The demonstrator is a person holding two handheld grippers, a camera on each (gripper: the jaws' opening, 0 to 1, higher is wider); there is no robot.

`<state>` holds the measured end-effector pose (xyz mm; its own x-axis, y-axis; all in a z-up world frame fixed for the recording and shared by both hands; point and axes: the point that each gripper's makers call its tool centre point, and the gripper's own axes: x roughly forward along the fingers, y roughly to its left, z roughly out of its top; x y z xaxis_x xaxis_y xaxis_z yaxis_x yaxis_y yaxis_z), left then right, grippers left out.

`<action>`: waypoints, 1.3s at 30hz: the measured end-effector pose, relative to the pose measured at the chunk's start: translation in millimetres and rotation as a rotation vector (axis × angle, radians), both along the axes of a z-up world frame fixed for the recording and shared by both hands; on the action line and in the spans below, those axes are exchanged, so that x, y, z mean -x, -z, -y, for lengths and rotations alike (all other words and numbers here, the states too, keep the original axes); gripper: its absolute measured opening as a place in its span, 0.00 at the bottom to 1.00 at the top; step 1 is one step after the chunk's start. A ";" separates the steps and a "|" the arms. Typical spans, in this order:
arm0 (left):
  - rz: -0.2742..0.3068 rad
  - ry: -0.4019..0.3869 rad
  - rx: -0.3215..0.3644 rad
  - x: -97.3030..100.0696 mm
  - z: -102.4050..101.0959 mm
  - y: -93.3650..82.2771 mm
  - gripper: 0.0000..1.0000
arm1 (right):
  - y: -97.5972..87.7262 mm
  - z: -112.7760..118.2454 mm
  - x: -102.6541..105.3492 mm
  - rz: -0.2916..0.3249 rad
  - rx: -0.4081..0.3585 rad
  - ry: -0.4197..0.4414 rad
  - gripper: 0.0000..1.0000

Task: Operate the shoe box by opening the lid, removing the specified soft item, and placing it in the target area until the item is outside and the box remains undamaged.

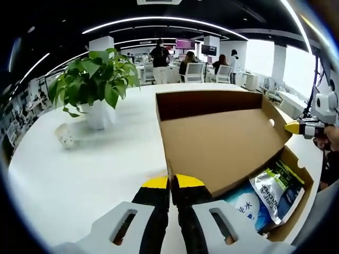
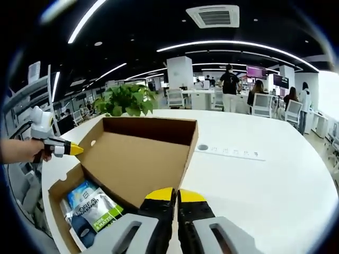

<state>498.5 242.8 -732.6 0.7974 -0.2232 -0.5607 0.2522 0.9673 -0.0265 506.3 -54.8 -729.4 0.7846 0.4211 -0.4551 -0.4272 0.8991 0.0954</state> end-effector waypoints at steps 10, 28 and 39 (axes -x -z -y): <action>-0.013 -0.007 0.012 -4.9 -1.0 3.1 0.01 | 5.9 0.2 -6.2 -0.021 -0.012 0.005 0.00; -0.056 -0.037 0.038 -14.3 -1.9 11.6 0.02 | 18.4 0.5 -15.4 -0.053 -0.007 -0.007 0.00; -0.080 -0.061 0.059 -18.3 -1.5 16.7 0.02 | 24.1 1.1 -18.6 -0.080 -0.017 0.013 0.00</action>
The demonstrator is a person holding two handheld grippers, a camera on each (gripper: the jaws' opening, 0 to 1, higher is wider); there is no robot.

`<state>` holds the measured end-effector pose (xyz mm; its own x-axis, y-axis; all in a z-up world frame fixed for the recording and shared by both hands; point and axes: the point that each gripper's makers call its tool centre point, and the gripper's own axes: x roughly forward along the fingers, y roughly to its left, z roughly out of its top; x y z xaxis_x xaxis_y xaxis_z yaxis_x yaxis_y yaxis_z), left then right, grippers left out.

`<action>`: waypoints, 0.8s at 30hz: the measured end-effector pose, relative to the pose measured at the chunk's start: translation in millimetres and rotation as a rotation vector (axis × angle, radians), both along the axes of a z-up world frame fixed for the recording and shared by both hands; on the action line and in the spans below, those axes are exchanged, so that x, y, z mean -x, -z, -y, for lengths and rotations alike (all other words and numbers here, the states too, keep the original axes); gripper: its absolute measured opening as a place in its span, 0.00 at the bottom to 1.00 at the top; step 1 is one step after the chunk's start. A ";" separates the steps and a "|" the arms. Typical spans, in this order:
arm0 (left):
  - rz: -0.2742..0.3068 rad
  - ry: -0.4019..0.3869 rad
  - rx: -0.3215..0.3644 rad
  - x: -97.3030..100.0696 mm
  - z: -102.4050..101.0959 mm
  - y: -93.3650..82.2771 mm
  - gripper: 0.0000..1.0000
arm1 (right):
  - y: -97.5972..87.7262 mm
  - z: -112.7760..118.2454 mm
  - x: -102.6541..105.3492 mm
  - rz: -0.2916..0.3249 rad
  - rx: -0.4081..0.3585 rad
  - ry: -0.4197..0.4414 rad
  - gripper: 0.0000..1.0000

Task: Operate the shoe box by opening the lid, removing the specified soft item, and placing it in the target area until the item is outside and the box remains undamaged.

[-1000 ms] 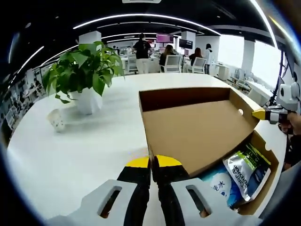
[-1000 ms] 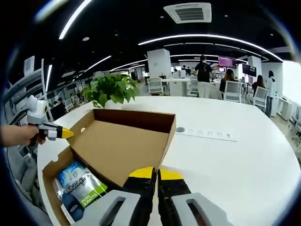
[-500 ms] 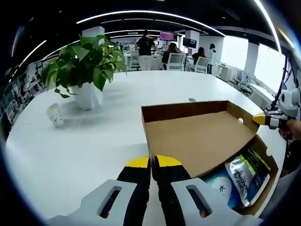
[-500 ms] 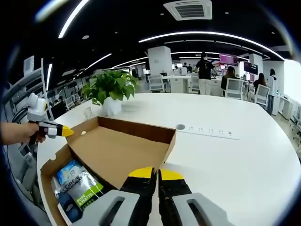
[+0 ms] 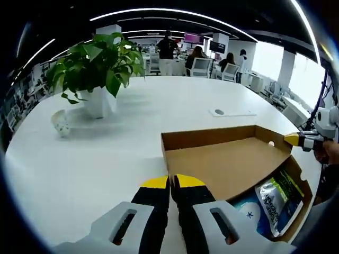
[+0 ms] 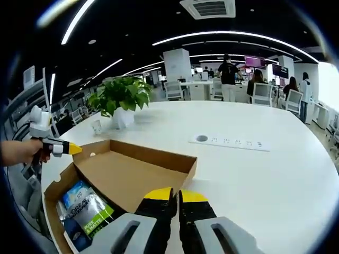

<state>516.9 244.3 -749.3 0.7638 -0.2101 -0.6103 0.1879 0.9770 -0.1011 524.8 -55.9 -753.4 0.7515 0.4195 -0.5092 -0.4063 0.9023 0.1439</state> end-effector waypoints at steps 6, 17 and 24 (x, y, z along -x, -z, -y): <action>-0.005 0.009 -0.002 1.6 1.4 -1.7 0.03 | -1.9 -0.6 0.9 0.006 0.009 -0.007 0.00; 0.022 -0.003 -0.010 14.2 1.3 -11.1 0.03 | -5.3 0.1 12.1 0.005 0.021 -0.025 0.01; 0.033 -0.001 -0.014 27.5 4.8 -16.6 0.08 | -7.9 -0.5 27.1 0.003 0.014 -0.046 0.04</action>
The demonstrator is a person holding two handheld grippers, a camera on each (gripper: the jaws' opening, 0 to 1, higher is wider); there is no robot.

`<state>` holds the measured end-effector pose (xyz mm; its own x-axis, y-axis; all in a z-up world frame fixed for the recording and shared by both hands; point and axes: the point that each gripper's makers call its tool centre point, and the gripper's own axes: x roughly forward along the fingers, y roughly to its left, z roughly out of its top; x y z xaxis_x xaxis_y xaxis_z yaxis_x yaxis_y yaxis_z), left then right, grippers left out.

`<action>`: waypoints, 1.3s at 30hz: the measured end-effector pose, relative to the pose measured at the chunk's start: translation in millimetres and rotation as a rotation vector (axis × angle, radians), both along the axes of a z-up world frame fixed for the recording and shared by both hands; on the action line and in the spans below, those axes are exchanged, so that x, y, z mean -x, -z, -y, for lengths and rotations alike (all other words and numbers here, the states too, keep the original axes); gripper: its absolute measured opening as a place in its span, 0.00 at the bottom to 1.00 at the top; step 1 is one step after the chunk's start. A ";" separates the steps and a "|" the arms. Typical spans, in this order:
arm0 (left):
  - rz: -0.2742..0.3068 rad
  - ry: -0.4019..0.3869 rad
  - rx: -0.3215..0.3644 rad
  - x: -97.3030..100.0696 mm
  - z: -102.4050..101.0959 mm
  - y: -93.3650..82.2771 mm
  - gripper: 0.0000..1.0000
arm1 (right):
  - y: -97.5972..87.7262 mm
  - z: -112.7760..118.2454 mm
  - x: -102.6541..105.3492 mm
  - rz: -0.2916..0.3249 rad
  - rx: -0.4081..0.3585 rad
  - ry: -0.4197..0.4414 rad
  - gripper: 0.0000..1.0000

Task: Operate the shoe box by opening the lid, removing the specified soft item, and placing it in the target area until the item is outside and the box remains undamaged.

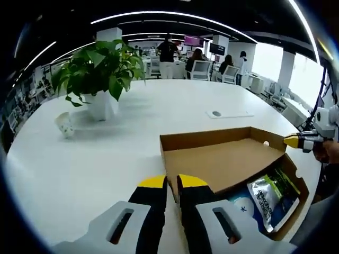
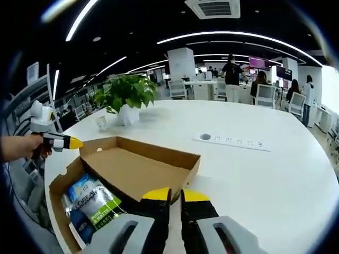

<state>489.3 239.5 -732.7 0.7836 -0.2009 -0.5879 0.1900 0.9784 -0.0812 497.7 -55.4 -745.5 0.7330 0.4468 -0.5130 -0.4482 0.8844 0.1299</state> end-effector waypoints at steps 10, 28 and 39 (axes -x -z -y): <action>0.008 0.030 -0.010 18.8 7.7 -4.3 0.08 | -4.3 0.8 26.0 0.007 -0.002 -0.040 0.08; -0.037 0.141 0.028 62.8 65.5 10.4 0.15 | -7.7 -3.1 78.2 0.012 0.000 -0.120 0.19; -0.129 0.216 0.109 85.5 102.0 26.6 0.25 | -10.8 -8.0 102.5 0.032 0.019 -0.186 0.26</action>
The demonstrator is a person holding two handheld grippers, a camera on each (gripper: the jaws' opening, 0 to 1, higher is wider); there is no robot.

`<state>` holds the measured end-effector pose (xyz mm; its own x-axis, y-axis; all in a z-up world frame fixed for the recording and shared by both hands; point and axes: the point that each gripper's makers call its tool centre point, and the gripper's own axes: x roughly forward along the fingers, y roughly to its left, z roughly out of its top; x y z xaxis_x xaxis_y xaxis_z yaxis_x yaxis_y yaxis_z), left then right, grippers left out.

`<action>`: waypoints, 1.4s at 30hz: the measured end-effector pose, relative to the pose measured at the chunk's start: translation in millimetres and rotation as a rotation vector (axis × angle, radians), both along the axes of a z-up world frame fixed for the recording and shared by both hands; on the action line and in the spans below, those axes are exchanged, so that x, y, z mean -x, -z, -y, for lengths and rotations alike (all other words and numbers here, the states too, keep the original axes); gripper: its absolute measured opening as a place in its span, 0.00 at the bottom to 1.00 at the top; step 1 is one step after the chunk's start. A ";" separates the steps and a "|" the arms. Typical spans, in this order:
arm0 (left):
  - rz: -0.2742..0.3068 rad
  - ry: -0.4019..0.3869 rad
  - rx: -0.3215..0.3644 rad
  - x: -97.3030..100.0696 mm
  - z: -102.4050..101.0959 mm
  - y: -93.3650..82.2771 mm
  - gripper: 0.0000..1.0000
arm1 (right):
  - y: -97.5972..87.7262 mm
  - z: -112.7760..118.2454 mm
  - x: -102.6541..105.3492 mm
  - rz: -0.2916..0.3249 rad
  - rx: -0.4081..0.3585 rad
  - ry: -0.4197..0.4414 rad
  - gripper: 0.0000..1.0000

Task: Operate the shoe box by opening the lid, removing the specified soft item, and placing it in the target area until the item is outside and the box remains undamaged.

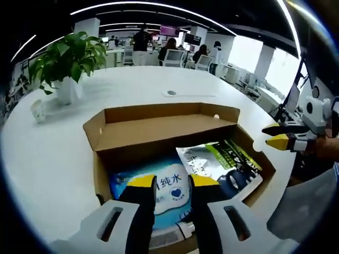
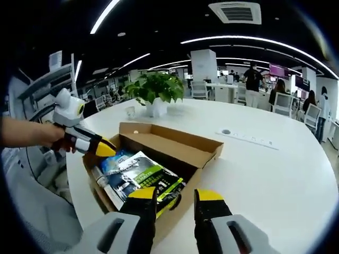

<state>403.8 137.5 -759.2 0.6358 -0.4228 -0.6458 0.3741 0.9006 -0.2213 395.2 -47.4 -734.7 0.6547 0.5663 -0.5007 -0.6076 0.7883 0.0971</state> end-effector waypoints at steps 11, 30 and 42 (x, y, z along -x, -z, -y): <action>-0.071 0.032 0.043 11.3 20.6 15.5 0.31 | 1.9 -9.1 19.7 0.026 0.033 -0.069 0.33; -0.143 -0.025 0.219 5.1 33.1 26.3 0.08 | 6.1 -18.5 36.8 0.049 0.020 -0.131 0.37; -0.128 -0.050 0.290 -0.3 34.8 14.1 0.00 | 7.3 -35.7 38.1 0.074 0.055 -0.188 0.37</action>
<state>404.1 102.8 -773.3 0.5815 -0.5715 -0.5790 0.2834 0.8095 -0.5142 357.1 -11.7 -742.0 0.5757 0.6551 -0.4893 -0.7487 0.6629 0.0066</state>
